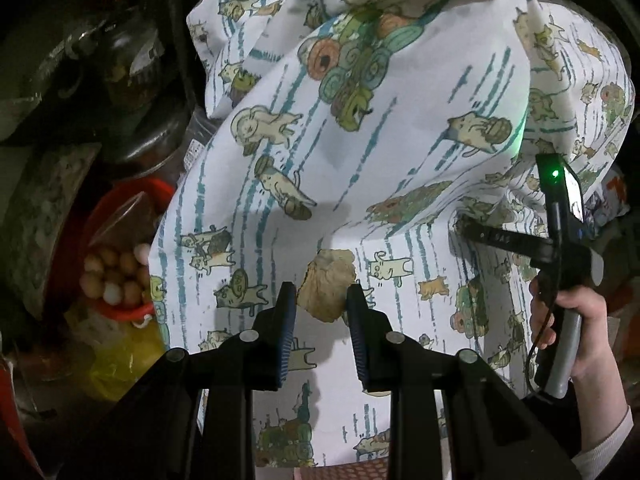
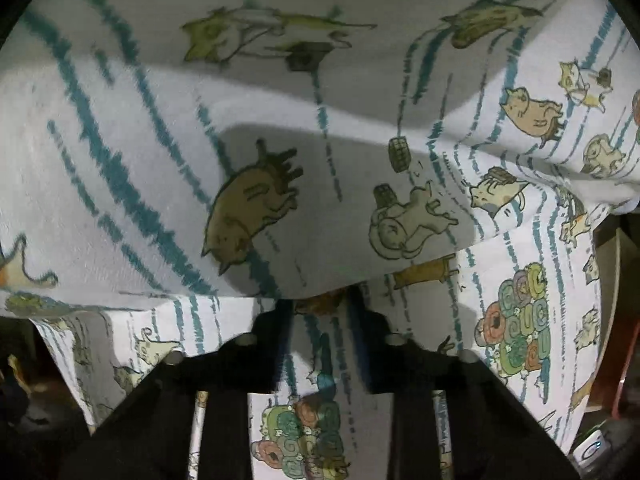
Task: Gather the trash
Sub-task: 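Hold the bread crust in the left tool while the right grasps the brown scrap, then lower both tools over the pink basket and open them to drop the scraps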
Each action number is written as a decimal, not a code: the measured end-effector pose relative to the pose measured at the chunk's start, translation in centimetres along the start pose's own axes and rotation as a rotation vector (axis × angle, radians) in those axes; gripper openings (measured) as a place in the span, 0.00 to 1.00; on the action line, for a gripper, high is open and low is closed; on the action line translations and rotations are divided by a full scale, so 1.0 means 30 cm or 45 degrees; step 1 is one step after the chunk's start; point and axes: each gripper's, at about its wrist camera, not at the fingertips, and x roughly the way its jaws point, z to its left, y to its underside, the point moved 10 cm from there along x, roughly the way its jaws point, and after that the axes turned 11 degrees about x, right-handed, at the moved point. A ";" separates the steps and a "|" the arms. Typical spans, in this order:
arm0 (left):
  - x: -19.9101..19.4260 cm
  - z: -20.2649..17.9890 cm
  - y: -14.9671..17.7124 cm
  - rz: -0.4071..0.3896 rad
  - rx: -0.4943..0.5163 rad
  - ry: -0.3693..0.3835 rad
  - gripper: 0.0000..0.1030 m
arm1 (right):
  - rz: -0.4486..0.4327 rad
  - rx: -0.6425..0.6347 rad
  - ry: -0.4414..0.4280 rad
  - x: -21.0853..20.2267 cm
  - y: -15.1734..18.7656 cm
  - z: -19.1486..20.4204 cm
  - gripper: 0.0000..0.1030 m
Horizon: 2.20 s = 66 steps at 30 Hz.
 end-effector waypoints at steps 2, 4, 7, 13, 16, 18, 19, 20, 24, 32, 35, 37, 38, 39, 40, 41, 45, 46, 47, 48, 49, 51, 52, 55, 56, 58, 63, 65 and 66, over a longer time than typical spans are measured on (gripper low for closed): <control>0.001 -0.003 0.002 0.005 -0.005 0.004 0.24 | -0.014 -0.041 0.031 -0.009 0.011 0.010 0.22; 0.005 -0.001 0.005 0.011 -0.014 -0.001 0.24 | -0.018 -0.080 0.020 -0.027 0.034 0.032 0.19; 0.004 -0.004 0.008 0.009 -0.007 -0.004 0.24 | -0.010 -0.085 -0.006 -0.054 0.064 0.036 0.19; -0.011 -0.003 0.008 -0.002 -0.026 0.003 0.24 | 0.050 -0.042 -0.090 -0.116 0.118 0.020 0.11; -0.025 -0.010 0.003 -0.016 -0.008 -0.009 0.24 | 0.246 -0.094 -0.124 -0.080 0.193 0.019 0.11; -0.026 -0.012 0.003 -0.018 -0.002 -0.012 0.24 | 0.200 -0.081 -0.077 -0.077 0.185 0.003 0.19; -0.024 -0.011 0.005 -0.016 -0.005 -0.012 0.24 | 0.174 -0.079 -0.050 -0.077 0.177 -0.002 0.24; -0.022 -0.008 0.006 -0.014 -0.013 -0.011 0.24 | 0.139 -0.076 -0.034 -0.077 0.157 -0.007 0.42; -0.016 0.004 0.004 -0.009 -0.031 -0.012 0.24 | 0.095 -0.068 -0.032 -0.064 0.116 -0.003 0.63; -0.007 0.000 0.003 -0.001 -0.023 -0.020 0.24 | 0.141 -0.117 0.041 0.017 0.080 0.049 0.32; -0.014 -0.002 -0.003 -0.012 -0.022 -0.027 0.24 | 0.153 -0.153 0.037 0.016 0.077 0.072 0.29; -0.023 -0.006 -0.005 -0.019 -0.023 -0.024 0.24 | 0.145 -0.171 0.035 -0.010 0.091 0.081 0.29; -0.029 -0.009 -0.007 -0.025 -0.022 -0.020 0.24 | 0.120 -0.184 0.028 -0.038 0.089 0.093 0.29; -0.035 -0.013 -0.009 -0.031 -0.020 -0.018 0.24 | 0.103 -0.187 0.017 -0.062 0.116 0.093 0.29; -0.041 -0.018 -0.013 -0.037 -0.016 -0.015 0.24 | 0.084 -0.187 -0.003 -0.090 0.114 0.103 0.29; -0.048 -0.023 -0.017 -0.045 -0.013 -0.009 0.24 | 0.060 -0.184 -0.027 -0.126 0.114 0.115 0.29; -0.088 -0.023 -0.008 -0.085 0.011 -0.063 0.24 | -0.092 -0.215 -0.076 -0.289 0.123 0.149 0.29; -0.102 -0.026 -0.004 -0.094 0.009 -0.057 0.24 | -0.122 -0.219 -0.106 -0.328 0.136 0.148 0.29; -0.122 -0.030 -0.002 -0.108 0.006 -0.049 0.24 | -0.138 -0.223 -0.144 -0.355 0.143 0.135 0.29; -0.146 -0.033 -0.004 -0.128 0.006 -0.043 0.24 | -0.143 -0.222 -0.167 -0.378 0.184 0.126 0.29; -0.177 -0.034 -0.008 -0.157 0.008 -0.051 0.24 | -0.145 -0.212 -0.189 -0.410 0.199 0.115 0.29; -0.254 -0.041 -0.015 -0.226 0.031 -0.084 0.24 | -0.174 -0.192 -0.221 -0.470 0.232 0.106 0.29; -0.290 -0.049 -0.016 -0.254 0.045 -0.093 0.24 | -0.198 -0.191 -0.218 -0.503 0.267 0.088 0.29; -0.397 -0.069 -0.007 -0.337 0.068 -0.124 0.24 | -0.281 -0.199 -0.227 -0.591 0.320 0.093 0.29; -0.426 -0.076 0.007 -0.361 0.063 -0.132 0.24 | -0.317 -0.186 -0.227 -0.630 0.345 0.089 0.29; -0.453 -0.096 0.045 -0.375 0.067 -0.142 0.24 | -0.350 -0.162 -0.254 -0.684 0.392 0.073 0.29; -0.443 -0.162 0.177 -0.331 0.065 -0.090 0.24 | -0.376 -0.171 -0.281 -0.755 0.516 0.074 0.29; -0.430 -0.183 0.232 -0.306 0.073 -0.075 0.24 | -0.370 -0.185 -0.272 -0.752 0.572 0.067 0.29; -0.424 -0.188 0.254 -0.297 0.074 -0.071 0.24 | -0.362 -0.185 -0.271 -0.744 0.590 0.062 0.29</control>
